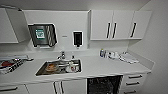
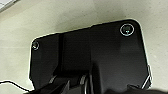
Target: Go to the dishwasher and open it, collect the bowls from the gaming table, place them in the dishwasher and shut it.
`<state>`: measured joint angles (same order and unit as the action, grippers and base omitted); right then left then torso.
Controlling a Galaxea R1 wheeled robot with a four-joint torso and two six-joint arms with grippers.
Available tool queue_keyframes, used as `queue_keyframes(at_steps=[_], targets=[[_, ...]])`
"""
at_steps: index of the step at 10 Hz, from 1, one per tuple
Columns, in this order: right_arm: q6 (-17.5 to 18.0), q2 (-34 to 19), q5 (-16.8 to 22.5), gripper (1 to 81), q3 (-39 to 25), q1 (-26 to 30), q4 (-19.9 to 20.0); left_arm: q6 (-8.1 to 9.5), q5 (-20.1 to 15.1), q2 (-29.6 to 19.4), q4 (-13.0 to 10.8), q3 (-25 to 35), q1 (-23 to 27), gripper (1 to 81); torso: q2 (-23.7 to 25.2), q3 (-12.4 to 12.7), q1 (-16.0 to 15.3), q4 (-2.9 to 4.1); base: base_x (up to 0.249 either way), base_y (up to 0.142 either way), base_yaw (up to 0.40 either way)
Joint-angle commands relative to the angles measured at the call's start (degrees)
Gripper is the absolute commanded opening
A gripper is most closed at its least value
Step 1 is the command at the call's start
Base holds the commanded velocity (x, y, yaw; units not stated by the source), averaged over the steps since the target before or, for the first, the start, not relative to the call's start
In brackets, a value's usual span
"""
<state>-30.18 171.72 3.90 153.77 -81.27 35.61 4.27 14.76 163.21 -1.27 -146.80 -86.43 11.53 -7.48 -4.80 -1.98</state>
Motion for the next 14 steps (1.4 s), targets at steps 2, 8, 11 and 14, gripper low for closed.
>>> queue_keyframes(at_steps=[2,8,11,14], targets=[[-0.2,-0.2,3.7,81.1,-0.1,3.6,-0.5,-0.31,-2.3,-0.7,-0.1,-0.2,2.6,81.1,0.0,0.9,0.0,0.00,0.000,0.000,0.000],[-0.2,-0.2,3.7,81.1,-0.1,3.5,-0.5,-0.31,-2.3,-0.6,-0.1,-0.2,2.6,81.1,-5.9,1.3,4.0,0.00,0.000,0.000,0.000],[-0.2,-0.2,3.7,81.1,-0.1,3.5,-0.5,-0.31,-2.3,-0.6,-0.2,-0.2,2.7,81.1,-10.8,3.5,4.8,0.00,0.000,0.000,0.000],[-0.2,-0.1,3.7,81.1,-0.1,3.5,-0.5,-0.31,-2.3,-0.6,-0.1,-0.2,2.7,81.1,-11.5,6.1,4.8,0.00,0.000,0.000,0.000]])
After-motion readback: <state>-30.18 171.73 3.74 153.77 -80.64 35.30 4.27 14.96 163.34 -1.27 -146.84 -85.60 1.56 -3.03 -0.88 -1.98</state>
